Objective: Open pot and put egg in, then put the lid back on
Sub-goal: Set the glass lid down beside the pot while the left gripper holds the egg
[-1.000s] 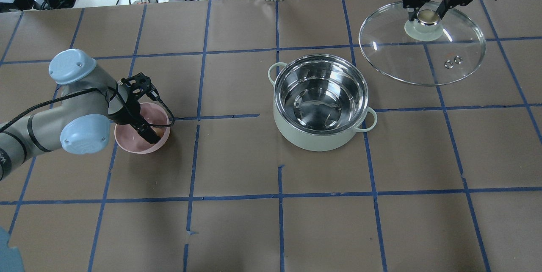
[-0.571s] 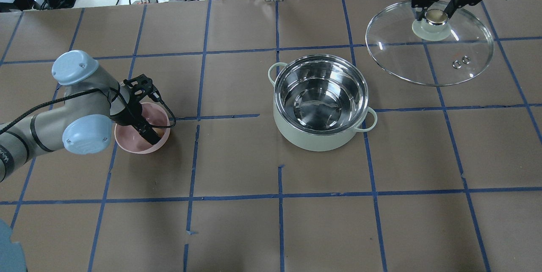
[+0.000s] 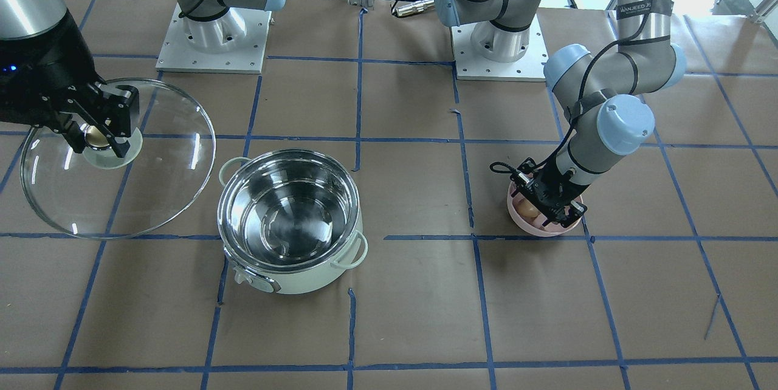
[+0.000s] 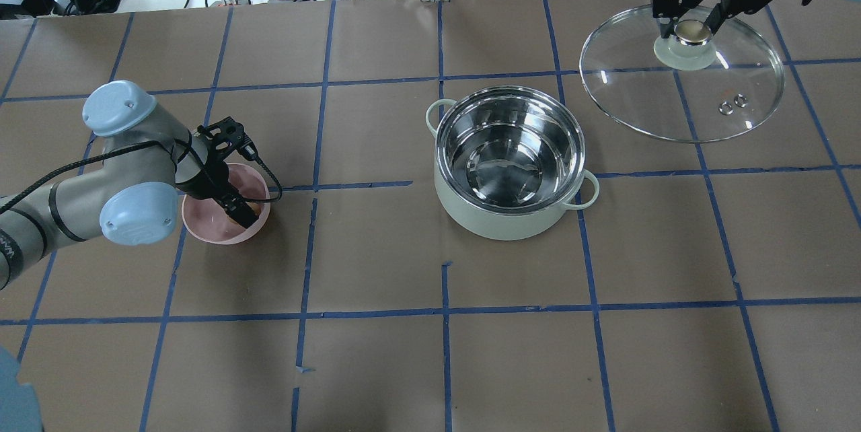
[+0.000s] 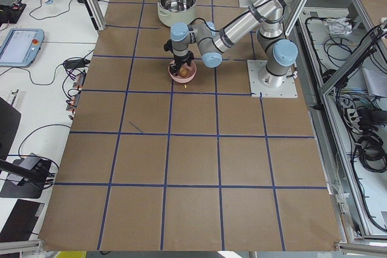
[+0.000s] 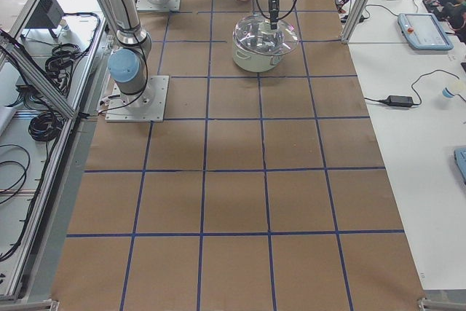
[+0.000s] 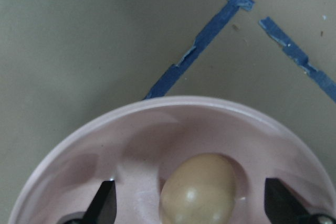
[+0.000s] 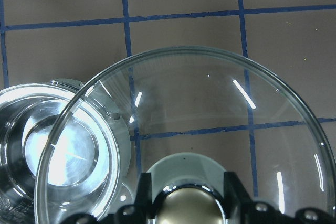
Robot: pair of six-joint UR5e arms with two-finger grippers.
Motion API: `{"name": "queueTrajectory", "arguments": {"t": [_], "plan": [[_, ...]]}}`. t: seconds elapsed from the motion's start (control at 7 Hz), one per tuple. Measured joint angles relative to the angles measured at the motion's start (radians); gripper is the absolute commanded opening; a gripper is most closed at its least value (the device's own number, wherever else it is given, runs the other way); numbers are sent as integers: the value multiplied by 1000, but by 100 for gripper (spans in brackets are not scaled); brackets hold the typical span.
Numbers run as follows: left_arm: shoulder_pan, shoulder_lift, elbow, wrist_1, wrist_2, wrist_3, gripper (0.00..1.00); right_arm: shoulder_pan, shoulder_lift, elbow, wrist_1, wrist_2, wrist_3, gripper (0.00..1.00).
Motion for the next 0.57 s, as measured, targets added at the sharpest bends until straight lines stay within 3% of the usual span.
{"name": "queueTrajectory", "arguments": {"t": [0.57], "plan": [[0,1,-1,-1,3,-2,44,2,-11,20,-4,0,-1,41]]}}
